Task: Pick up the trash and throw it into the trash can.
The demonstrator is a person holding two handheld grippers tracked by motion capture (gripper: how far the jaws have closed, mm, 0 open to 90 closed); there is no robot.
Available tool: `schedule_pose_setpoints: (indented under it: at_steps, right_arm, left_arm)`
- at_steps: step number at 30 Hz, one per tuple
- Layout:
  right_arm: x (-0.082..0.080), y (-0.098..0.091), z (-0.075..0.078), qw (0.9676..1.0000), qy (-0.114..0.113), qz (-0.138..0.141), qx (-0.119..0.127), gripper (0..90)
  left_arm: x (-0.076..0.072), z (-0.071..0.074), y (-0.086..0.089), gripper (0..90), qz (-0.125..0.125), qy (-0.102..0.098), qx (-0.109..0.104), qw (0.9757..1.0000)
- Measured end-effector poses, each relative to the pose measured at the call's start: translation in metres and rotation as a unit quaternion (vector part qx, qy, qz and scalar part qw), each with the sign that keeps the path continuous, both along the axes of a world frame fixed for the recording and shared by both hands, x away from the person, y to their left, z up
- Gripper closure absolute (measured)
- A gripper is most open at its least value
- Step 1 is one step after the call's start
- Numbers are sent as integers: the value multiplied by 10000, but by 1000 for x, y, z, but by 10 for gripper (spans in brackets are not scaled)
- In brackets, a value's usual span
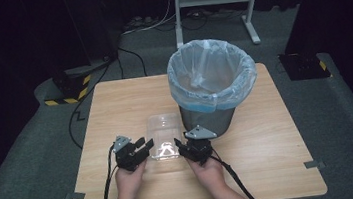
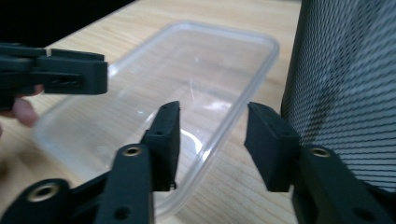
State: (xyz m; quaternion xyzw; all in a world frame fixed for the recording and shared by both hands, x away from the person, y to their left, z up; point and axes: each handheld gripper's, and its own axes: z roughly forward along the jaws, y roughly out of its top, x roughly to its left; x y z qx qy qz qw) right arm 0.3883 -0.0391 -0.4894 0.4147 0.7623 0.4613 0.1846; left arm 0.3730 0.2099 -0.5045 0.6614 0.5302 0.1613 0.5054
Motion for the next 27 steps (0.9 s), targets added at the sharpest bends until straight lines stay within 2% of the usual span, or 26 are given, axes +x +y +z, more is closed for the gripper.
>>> schedule_pose_setpoints:
  at_steps: [2, 3, 5, 6, 11, 14, 17, 19, 21, 22, 25, 26, 27]
  right_arm:
    - [3, 1, -5, 9996, 133, 90, 221, 498]
    - [3, 1, -5, 9994, 191, 121, 279, 500]
    - [-3, 2, -4, 9994, 201, 144, 233, 501]
    - [-6, 0, -4, 9994, 191, 204, 185, 499]
    - [-37, -21, -3, 9986, 216, 449, 169, 495]
    - [-52, -35, -2, 9981, 289, 497, 201, 496]
    - [-55, -41, 2, 9982, 302, 493, 129, 488]
    - [-52, -42, 4, 9983, 296, 469, 165, 469]
    - [-43, -43, 6, 9979, 385, 443, 276, 447]
    - [-40, -43, 6, 9976, 437, 434, 307, 437]
    - [-26, -38, -1, 9965, 656, 440, 269, 426]
    - [-22, -38, -3, 9961, 669, 462, 347, 425]
    - [-20, -37, -3, 9948, 803, 431, 456, 426]
  left_arm:
    - [-1, -1, -2, 522, -69, 7, -37, 10000]
    - [-3, 0, -4, 527, -52, -15, 39, 10000]
    - [-9, 1, -6, 530, -68, -1, 61, 10000]
    - [-14, 1, -7, 531, -103, 38, -14, 9999]
    - [-49, -1, -17, 520, -479, 40, -74, 9988]
    - [-61, -1, -24, 507, -624, 44, -141, 9979]
    - [-61, 2, -27, 497, -610, 31, 55, 9981]
    - [-58, 4, -26, 471, -518, 49, 24, 9986]
    - [-52, 5, -26, 431, -525, 195, -68, 9984]
    - [-48, 5, -26, 408, -546, 296, -19, 9981]
    - [-37, 5, -29, 383, -554, 424, 32, 9976]
    - [-34, 4, -30, 370, -579, 488, -30, 9971]
    - [-31, 3, -31, 363, -609, 554, -112, 9965]
